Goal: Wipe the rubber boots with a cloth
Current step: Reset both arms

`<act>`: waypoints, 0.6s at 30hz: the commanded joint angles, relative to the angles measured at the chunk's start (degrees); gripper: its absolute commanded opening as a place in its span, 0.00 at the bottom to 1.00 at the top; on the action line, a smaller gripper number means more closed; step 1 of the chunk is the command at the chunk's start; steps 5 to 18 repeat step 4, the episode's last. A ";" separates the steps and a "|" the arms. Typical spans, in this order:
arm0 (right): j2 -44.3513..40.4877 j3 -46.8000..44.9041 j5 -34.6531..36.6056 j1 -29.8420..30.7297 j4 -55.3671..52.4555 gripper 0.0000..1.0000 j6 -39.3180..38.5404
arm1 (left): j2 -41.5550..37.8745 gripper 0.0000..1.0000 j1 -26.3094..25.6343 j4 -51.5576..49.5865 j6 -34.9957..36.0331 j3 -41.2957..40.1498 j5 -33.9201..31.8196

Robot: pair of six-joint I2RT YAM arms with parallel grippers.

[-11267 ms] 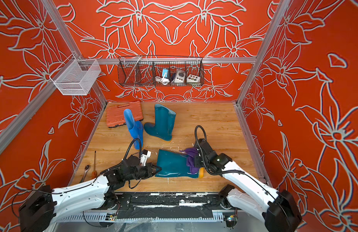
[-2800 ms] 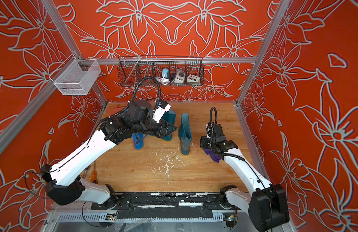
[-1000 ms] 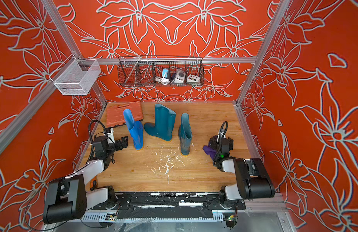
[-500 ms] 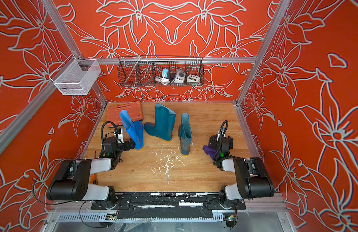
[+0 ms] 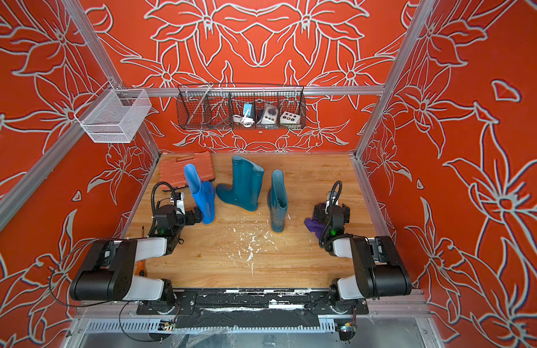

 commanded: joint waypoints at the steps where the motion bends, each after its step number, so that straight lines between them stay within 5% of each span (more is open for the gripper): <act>1: -0.26 0.85 0.24 -0.28 1.17 0.98 -0.49 | 0.24 1.00 -0.38 1.93 1.11 0.49 -0.50; 18: -0.27 0.85 0.24 -0.30 1.17 0.98 -0.48 | 0.00 1.00 -0.38 1.88 1.02 0.35 -0.20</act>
